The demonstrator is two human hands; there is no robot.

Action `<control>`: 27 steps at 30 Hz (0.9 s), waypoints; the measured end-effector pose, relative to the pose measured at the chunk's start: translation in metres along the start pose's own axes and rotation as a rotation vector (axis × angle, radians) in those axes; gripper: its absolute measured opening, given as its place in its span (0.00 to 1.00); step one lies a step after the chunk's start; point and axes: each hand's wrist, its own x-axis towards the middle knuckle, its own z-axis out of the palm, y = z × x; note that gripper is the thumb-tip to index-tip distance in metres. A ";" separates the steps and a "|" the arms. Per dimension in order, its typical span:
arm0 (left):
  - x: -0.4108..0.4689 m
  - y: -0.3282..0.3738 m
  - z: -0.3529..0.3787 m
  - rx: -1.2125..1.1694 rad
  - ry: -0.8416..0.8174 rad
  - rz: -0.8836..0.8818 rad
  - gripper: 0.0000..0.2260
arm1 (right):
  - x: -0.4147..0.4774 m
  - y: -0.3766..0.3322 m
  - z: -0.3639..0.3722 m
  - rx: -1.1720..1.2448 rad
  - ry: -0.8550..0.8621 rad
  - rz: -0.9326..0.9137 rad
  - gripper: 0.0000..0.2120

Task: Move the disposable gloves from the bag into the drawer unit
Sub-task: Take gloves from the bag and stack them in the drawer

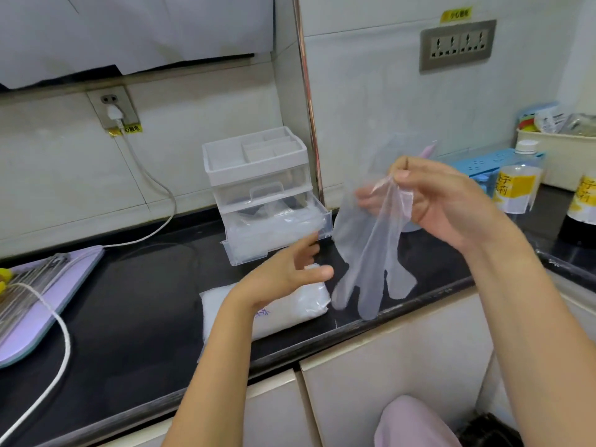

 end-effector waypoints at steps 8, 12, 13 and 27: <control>0.003 0.033 0.013 -0.197 0.028 0.251 0.14 | 0.016 -0.013 0.004 -0.335 -0.234 0.122 0.05; 0.002 0.032 0.007 -0.189 0.154 0.135 0.09 | 0.025 -0.020 -0.024 -0.668 -0.300 0.345 0.12; 0.002 0.033 0.004 -0.167 0.162 0.110 0.09 | 0.029 -0.023 -0.028 -0.778 -0.334 0.398 0.17; 0.006 0.036 -0.045 0.195 -0.033 -0.029 0.05 | 0.115 -0.002 0.029 -1.289 -0.477 0.398 0.07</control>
